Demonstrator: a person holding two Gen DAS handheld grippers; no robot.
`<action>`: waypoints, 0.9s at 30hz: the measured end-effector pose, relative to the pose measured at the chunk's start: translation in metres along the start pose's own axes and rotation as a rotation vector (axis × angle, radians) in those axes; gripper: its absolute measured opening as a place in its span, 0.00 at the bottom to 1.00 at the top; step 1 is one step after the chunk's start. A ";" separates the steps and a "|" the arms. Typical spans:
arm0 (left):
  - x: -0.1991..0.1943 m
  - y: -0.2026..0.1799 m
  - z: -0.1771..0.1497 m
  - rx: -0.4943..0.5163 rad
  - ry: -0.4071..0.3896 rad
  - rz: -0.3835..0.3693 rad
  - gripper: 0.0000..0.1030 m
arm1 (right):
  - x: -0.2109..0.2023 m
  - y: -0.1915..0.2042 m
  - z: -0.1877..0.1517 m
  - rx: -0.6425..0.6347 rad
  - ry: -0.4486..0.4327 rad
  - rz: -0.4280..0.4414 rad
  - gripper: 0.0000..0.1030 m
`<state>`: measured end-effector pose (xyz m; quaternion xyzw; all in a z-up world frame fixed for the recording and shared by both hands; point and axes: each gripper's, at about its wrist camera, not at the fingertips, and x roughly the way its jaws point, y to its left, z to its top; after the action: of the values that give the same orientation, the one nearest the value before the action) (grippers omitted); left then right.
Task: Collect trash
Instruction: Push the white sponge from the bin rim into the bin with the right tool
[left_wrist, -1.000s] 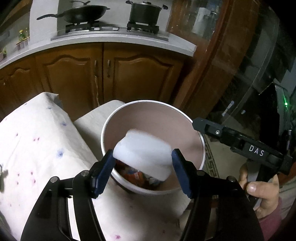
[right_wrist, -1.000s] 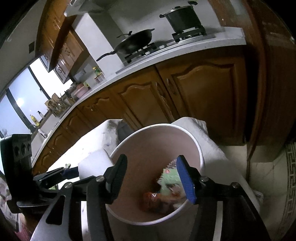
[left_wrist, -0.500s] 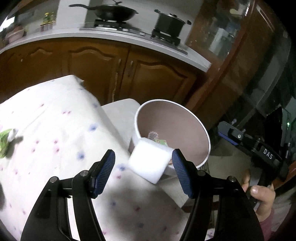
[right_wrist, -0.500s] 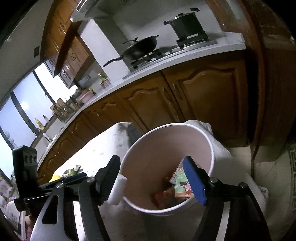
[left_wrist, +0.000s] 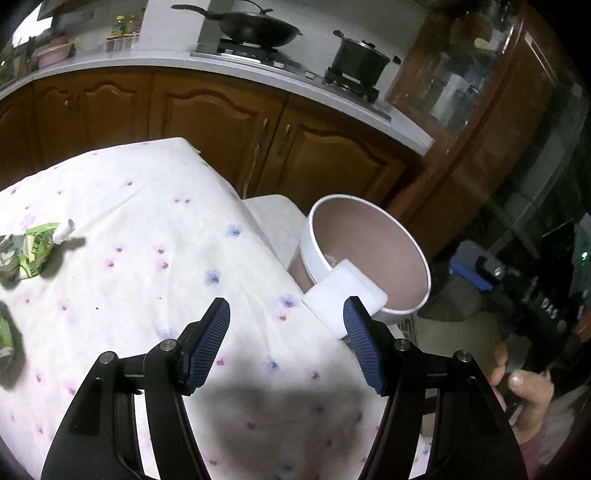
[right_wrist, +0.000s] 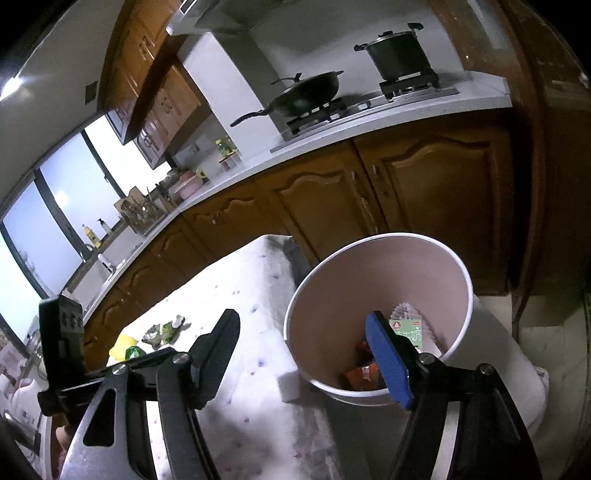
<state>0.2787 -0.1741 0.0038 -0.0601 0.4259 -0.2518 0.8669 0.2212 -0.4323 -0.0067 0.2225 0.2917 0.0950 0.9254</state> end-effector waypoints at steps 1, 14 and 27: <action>0.003 -0.002 -0.001 0.008 0.007 0.009 0.63 | -0.002 0.001 0.000 -0.007 -0.006 -0.004 0.71; 0.009 0.007 -0.008 -0.011 0.027 0.036 0.63 | 0.068 0.014 -0.030 -0.122 0.200 0.005 0.54; 0.004 0.017 -0.013 -0.022 0.028 0.043 0.63 | 0.049 0.007 -0.015 -0.088 0.111 0.004 0.21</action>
<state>0.2775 -0.1598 -0.0131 -0.0571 0.4419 -0.2292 0.8654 0.2519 -0.4061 -0.0389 0.1766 0.3377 0.1220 0.9164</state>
